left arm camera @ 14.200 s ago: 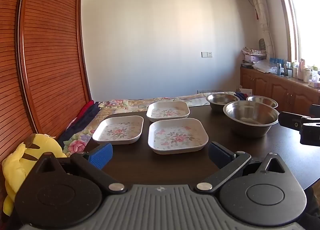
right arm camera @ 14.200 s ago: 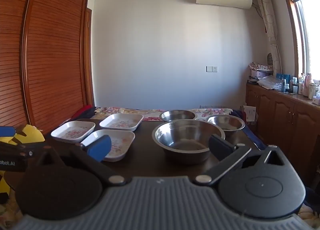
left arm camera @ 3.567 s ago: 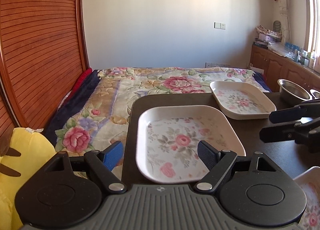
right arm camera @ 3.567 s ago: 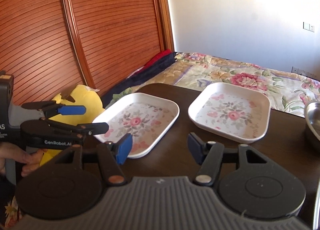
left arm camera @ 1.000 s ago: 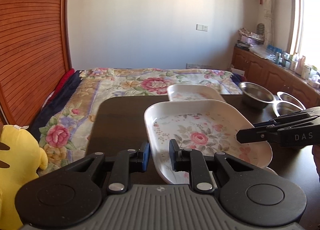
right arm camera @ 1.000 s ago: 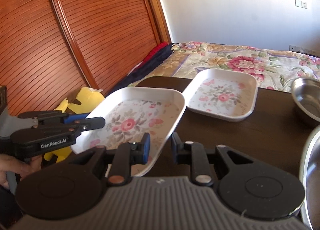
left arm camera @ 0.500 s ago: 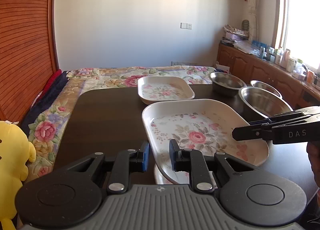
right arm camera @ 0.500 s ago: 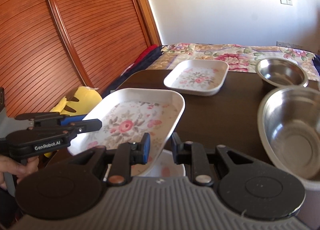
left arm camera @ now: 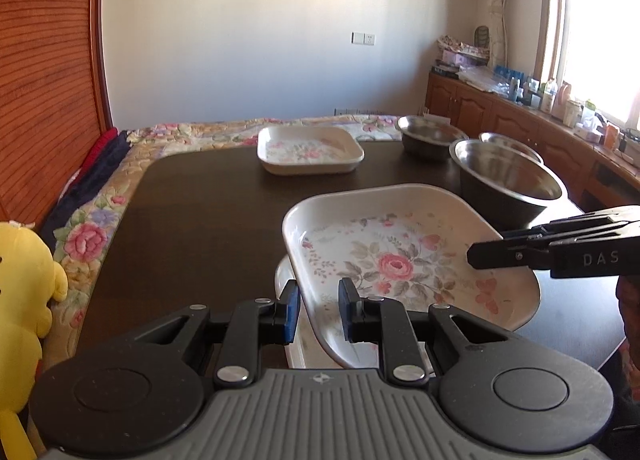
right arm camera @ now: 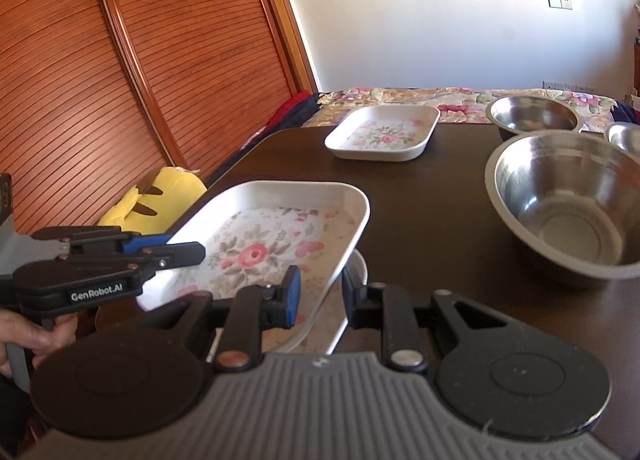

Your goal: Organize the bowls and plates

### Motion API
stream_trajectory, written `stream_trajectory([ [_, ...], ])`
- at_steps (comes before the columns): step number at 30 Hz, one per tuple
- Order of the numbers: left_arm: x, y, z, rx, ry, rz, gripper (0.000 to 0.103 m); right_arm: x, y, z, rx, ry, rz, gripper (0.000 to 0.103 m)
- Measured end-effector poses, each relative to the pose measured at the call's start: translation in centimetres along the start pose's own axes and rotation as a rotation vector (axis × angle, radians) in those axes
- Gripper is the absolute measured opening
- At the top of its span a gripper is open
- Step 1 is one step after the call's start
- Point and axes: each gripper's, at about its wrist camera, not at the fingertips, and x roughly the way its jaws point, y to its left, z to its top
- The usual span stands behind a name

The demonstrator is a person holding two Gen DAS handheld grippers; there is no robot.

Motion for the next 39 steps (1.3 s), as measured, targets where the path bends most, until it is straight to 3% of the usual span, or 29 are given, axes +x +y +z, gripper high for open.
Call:
stream_trajectory([
  [20, 1.3, 0.0, -1.2, 0.0, 0.028, 0.024, 0.022, 0.6, 0.6, -2.2, 0.009, 0.012, -0.008, 0.025],
  [39, 1.5, -0.1, -2.1, 0.009, 0.006, 0.066, 0.026, 0.6, 0.6, -3.7, 0.031, -0.062, -0.023, 0.025],
])
